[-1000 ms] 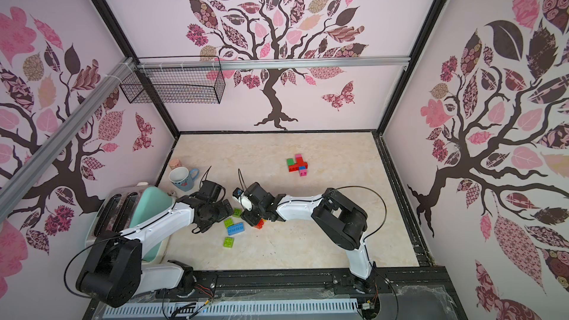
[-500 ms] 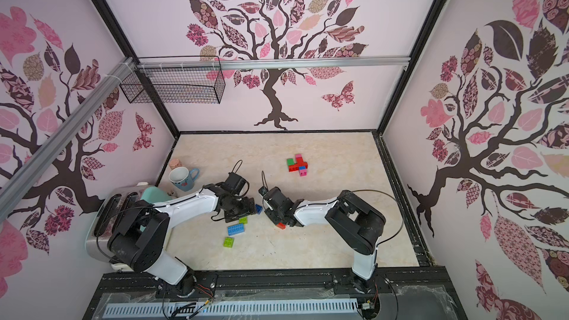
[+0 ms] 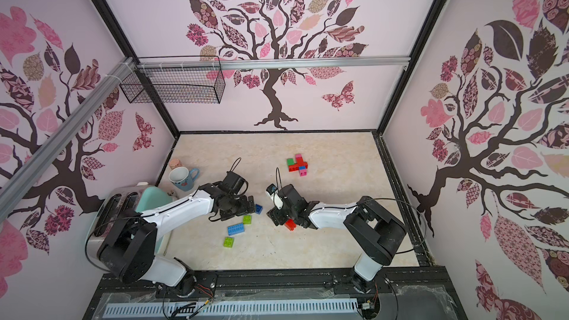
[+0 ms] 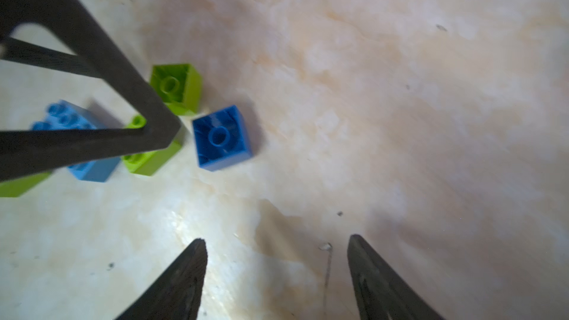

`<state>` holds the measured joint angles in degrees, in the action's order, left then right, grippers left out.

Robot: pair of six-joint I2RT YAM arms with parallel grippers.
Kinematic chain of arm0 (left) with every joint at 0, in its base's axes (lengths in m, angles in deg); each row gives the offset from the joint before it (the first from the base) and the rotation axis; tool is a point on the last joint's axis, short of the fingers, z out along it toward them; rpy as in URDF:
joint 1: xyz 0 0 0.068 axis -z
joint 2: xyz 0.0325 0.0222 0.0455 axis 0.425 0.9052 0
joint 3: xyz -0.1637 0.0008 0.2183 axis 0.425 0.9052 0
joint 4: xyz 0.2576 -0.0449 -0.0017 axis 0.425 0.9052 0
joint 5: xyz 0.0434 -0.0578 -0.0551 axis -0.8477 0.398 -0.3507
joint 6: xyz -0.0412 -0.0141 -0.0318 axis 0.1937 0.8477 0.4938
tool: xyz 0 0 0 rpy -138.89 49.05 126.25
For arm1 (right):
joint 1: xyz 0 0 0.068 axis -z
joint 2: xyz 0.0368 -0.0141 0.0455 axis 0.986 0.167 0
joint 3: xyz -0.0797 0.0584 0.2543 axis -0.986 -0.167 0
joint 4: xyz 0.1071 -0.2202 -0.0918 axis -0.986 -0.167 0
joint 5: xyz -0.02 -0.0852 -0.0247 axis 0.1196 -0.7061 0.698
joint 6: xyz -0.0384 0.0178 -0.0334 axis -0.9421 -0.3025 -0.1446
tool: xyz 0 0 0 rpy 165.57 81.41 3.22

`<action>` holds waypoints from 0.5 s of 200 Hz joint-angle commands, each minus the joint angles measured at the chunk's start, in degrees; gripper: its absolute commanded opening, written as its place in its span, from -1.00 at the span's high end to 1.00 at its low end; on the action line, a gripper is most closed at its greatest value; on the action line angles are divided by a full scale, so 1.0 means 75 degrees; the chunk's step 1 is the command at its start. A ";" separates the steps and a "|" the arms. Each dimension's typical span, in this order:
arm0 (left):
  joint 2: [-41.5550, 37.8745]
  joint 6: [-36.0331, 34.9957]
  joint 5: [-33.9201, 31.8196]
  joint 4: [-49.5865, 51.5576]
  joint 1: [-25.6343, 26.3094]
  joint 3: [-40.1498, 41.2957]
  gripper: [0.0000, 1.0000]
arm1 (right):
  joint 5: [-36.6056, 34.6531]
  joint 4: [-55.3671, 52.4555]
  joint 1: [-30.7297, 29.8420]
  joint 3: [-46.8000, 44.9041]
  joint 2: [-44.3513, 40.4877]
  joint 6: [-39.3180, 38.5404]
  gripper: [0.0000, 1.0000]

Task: Assemble the number 4 with lego
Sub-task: Pick up the lego brick from the center of the board.

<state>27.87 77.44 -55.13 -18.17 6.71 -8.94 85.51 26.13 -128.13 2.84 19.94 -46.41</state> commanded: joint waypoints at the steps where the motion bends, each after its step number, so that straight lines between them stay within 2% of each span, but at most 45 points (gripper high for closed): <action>1: -0.0528 0.0071 -0.1023 0.0355 -0.0005 0.0246 -0.95 | 0.0580 0.0899 -0.0220 0.0387 0.0601 -0.0110 -0.53; 27: -0.0958 0.0155 -0.1692 0.0795 -0.0112 0.0237 -0.95 | -0.0035 0.0882 -0.0538 0.0885 0.1364 -0.0794 -0.55; 62: -0.1525 0.0281 -0.2053 0.0932 -0.0188 0.0402 -0.96 | -0.0571 0.1489 -0.0581 0.1039 0.1852 -0.0622 -0.58; 75: -0.1759 0.0307 -0.1723 0.0611 -0.0308 0.0650 -0.95 | -0.0625 0.1626 -0.0571 0.1096 0.2035 -0.0659 -0.57; 100: -0.2033 0.0247 0.0012 -0.0309 -0.1049 0.1241 -0.95 | -0.0440 0.1747 -0.0583 0.1214 0.2351 -0.0894 -0.44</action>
<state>14.10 79.03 -64.48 -14.45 2.90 -4.11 82.56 36.53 -132.68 10.16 34.36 -51.20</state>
